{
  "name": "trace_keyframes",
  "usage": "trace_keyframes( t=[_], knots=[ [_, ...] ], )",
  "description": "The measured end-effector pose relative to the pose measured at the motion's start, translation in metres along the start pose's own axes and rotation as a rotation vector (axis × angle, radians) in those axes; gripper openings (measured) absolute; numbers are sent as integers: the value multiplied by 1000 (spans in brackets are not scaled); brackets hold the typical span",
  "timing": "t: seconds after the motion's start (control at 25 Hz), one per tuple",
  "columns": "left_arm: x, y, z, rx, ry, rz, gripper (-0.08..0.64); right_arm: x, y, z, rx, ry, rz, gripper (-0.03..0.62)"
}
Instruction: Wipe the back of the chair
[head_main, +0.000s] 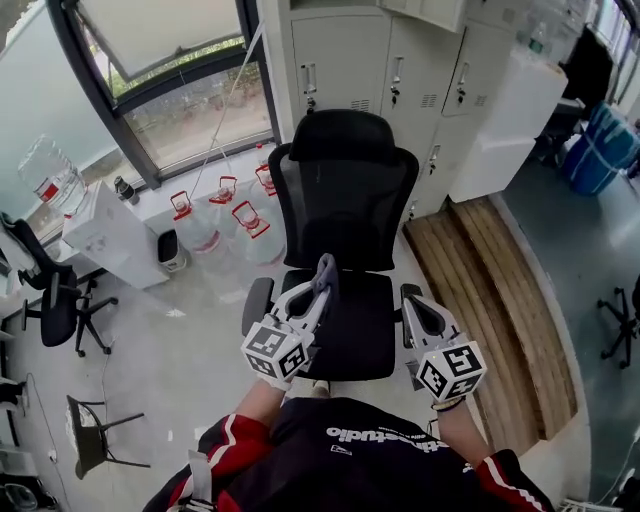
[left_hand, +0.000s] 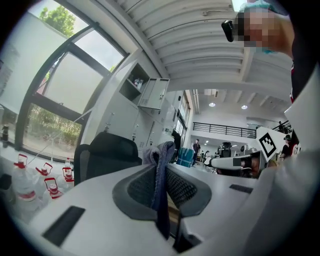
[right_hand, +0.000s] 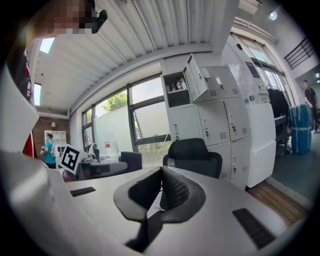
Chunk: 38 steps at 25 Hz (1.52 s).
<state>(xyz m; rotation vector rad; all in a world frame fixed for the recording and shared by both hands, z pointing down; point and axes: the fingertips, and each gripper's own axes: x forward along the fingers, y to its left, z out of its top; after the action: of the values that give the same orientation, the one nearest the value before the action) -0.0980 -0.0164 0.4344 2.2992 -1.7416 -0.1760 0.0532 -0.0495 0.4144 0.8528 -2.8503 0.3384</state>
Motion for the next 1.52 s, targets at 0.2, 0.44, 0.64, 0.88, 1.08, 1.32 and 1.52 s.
trace_keyframes(
  t=[0.2, 0.44, 0.64, 0.88, 1.08, 1.32, 1.52],
  knots=[
    [-54, -100, -24, -41, -16, 40, 57, -116, -5, -40, 39, -6, -4, 14],
    [-116, -166, -22, 8, -26, 86, 57, -192, 20, -53, 28, -15, 43, 14],
    [-161, -188, -5, 50, -51, 111, 57, -226, 55, -41, 7, -54, 65, 14],
    [-217, -206, 10, 101, -66, 106, 57, -255, 113, -31, -9, -74, 48, 14],
    [-287, -205, 8, 99, -53, 117, 57, -274, 180, -38, -26, -76, 21, 14],
    [-368, -205, 2, 56, -64, 121, 57, -308, 245, -59, -11, -93, -51, 12],
    [-405, -216, -3, 52, -77, 94, 57, -332, 269, -67, -28, -91, -94, 12]
  ],
)
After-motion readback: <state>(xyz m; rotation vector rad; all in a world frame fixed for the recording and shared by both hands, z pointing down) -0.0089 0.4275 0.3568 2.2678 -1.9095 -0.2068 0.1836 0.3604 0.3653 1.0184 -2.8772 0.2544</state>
